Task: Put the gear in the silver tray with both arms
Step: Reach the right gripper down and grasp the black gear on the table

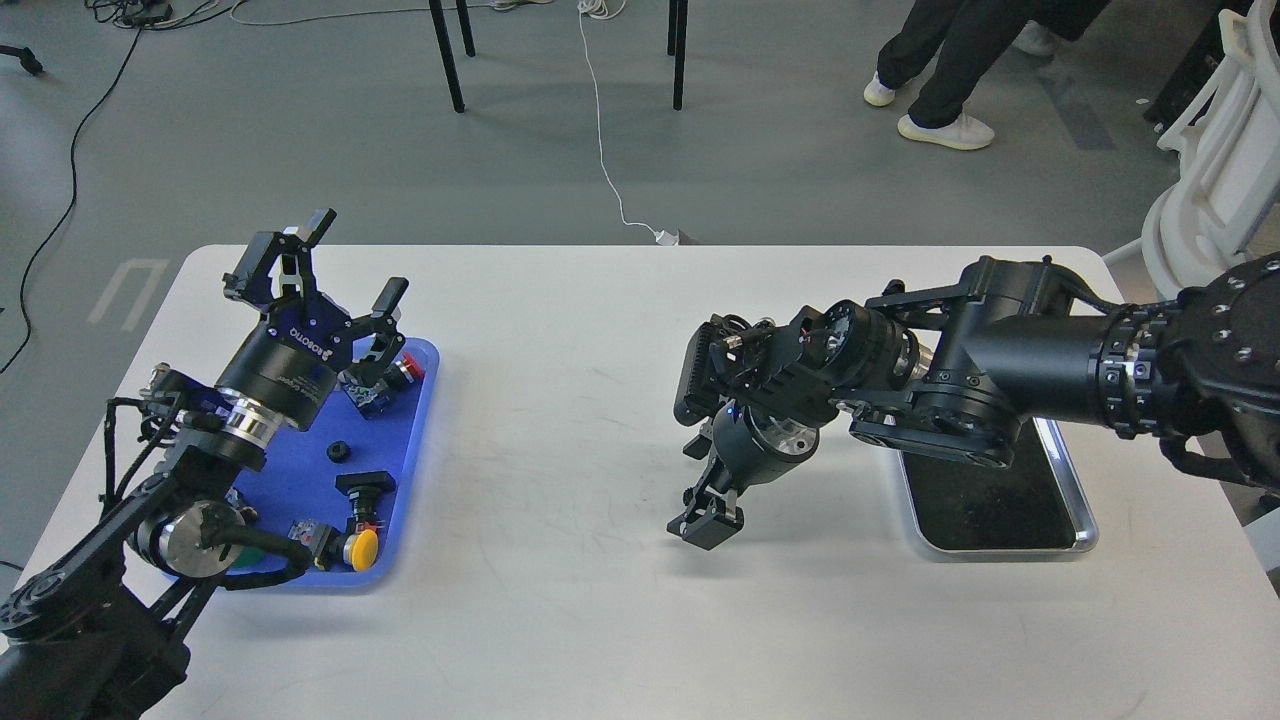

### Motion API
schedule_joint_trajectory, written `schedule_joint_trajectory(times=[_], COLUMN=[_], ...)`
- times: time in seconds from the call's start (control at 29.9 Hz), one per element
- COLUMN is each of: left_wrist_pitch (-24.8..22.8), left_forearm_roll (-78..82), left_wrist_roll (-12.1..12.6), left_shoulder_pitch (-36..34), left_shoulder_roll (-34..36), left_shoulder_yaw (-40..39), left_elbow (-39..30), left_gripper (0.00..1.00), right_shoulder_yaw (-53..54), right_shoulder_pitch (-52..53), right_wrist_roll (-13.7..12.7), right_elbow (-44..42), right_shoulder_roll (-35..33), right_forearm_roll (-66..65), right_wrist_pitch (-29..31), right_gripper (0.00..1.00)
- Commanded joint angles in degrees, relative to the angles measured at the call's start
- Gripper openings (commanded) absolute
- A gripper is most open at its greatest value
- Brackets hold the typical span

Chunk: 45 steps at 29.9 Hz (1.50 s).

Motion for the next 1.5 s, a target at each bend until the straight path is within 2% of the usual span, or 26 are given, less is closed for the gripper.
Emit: schedule_joint_trajectory(times=[0.0, 0.3, 0.67, 0.97, 1.37, 1.47], left_wrist_pitch=[-0.1, -0.1, -0.1, 0.0, -0.3, -0.3], left_forearm_roll=[0.0, -0.1, -0.1, -0.1, 0.0, 0.0], left_wrist_roll=[0.0, 0.0, 0.0, 0.0, 0.0, 0.1], left_shoulder_pitch=[0.0, 0.0, 0.0, 0.0, 0.0, 0.0], left_shoulder_roll=[0.0, -0.1, -0.1, -0.7, -0.7, -0.7], left_shoulder_yaw=[0.0, 0.0, 0.0, 0.0, 0.0, 0.0], left_elbow=[0.0, 0.0, 0.0, 0.0, 0.0, 0.0], left_gripper=[0.98, 0.98, 0.98, 0.98, 0.98, 0.98], right_shoulder_yaw=[-0.7, -2.1, -2.0, -2.1, -2.4, -2.4], right_shoulder_pitch=[-0.1, -0.5, -0.9, -0.9, -1.4, -1.4], right_wrist_roll=[0.0, 0.0, 0.0, 0.0, 0.0, 0.0], right_elbow=[-0.4, -1.3, -1.5, -2.9, -3.1, -3.0], right_shoulder_roll=[0.3, 0.2, 0.2, 0.9, 1.1, 1.0], right_forearm_roll=[0.2, 0.3, 1.6, 1.6, 2.5, 2.6], right_wrist_pitch=[0.1, -0.2, -1.1, -1.1, -1.0, -1.0], right_gripper=[0.71, 0.60, 0.59, 0.39, 0.38, 0.26])
